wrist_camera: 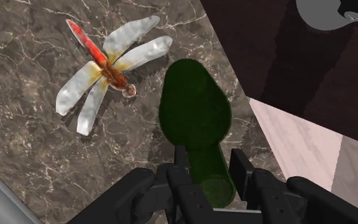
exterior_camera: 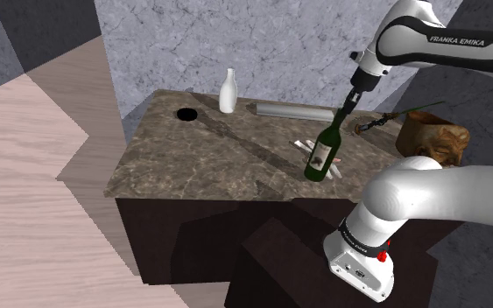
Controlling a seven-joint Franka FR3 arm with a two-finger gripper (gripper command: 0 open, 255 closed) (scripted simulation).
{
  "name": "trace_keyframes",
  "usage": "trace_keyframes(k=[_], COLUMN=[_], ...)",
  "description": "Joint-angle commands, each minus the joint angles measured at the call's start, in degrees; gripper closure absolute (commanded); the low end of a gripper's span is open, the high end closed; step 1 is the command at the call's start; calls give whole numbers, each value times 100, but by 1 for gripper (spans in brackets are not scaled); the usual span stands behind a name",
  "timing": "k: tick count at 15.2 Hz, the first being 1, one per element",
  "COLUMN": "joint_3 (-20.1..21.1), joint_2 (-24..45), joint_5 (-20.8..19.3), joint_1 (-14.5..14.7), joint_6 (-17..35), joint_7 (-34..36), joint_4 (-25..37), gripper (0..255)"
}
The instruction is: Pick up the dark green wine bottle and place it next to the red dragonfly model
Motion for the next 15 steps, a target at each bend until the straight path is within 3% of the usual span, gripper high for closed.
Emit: trace_keyframes(k=[1, 5, 13, 14, 15], joint_3=[-32, -119, -119, -119, -120], joint_2=[-18, -2, -2, -6, -14], joint_5=[-38, -122, -121, -122, -125], joint_1=[-22, -63, -64, -65, -69], joint_6=[145, 452, 452, 453, 450], joint_7=[6, 5, 5, 5, 2], joint_4=[-161, -453, -453, -458, -463], gripper=[255, 255, 255, 0, 0])
